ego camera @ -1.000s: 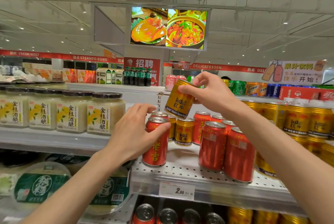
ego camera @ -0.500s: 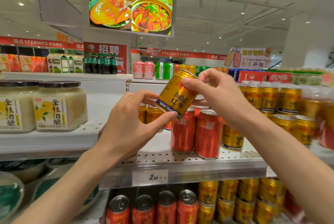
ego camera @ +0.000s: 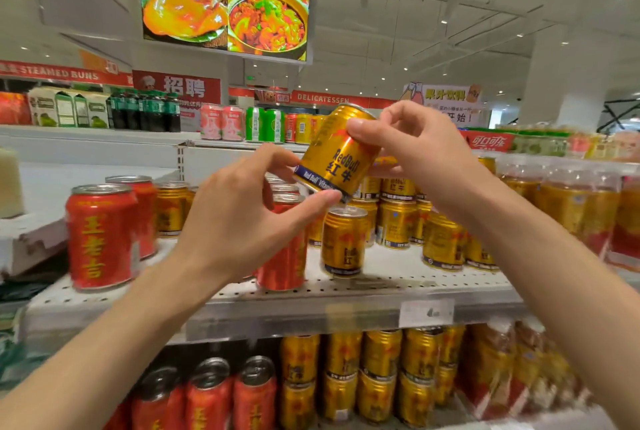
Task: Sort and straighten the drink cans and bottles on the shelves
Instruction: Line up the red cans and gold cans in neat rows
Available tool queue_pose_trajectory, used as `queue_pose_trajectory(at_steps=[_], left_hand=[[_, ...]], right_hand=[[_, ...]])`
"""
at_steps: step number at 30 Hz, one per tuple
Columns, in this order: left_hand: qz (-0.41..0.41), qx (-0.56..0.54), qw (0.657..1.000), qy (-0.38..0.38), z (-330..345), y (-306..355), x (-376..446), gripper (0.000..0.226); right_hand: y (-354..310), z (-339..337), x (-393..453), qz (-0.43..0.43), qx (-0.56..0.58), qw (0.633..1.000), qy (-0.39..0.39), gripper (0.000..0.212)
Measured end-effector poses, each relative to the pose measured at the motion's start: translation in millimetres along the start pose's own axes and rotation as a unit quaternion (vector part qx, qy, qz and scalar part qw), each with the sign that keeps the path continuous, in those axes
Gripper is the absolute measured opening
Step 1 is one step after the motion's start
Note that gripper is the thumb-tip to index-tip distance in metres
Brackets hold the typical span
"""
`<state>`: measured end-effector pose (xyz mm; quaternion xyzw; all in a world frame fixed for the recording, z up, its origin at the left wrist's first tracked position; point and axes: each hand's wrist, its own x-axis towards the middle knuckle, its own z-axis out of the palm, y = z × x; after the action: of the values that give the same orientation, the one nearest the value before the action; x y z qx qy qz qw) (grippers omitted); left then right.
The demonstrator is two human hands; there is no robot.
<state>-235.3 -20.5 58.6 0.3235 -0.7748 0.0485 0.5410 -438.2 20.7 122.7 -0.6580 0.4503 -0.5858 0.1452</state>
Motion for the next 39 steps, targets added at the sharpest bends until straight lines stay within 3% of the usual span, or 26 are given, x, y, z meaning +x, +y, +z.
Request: queue_pose_trajectory(at_steps=[10, 16, 21, 39], left_hand=[[-0.001, 0.098, 0.993, -0.061, 93.4, 54.5, 0.7, 0.062], [0.033, 0.146, 0.986, -0.076, 114.8, 41.9, -16.8, 0.050], [-0.003, 0.173, 0.979, -0.112, 120.4, 30.9, -28.9, 0.060], [0.016, 0.008, 0.992, -0.125, 166.4, 9.7, -0.4, 0.057]], right_hand=[[62.3, -99.6, 3.7, -0.001, -0.125, 0.991, -0.051, 0.039], [97.7, -105.8, -4.0, -0.006, -0.207, 0.972, -0.113, 0.046], [125.5, -100.4, -7.6, -0.038, -0.278, 0.948, -0.151, 0.046], [149.0, -104.4, -3.8, -0.057, -0.333, 0.925, -0.174, 0.043]])
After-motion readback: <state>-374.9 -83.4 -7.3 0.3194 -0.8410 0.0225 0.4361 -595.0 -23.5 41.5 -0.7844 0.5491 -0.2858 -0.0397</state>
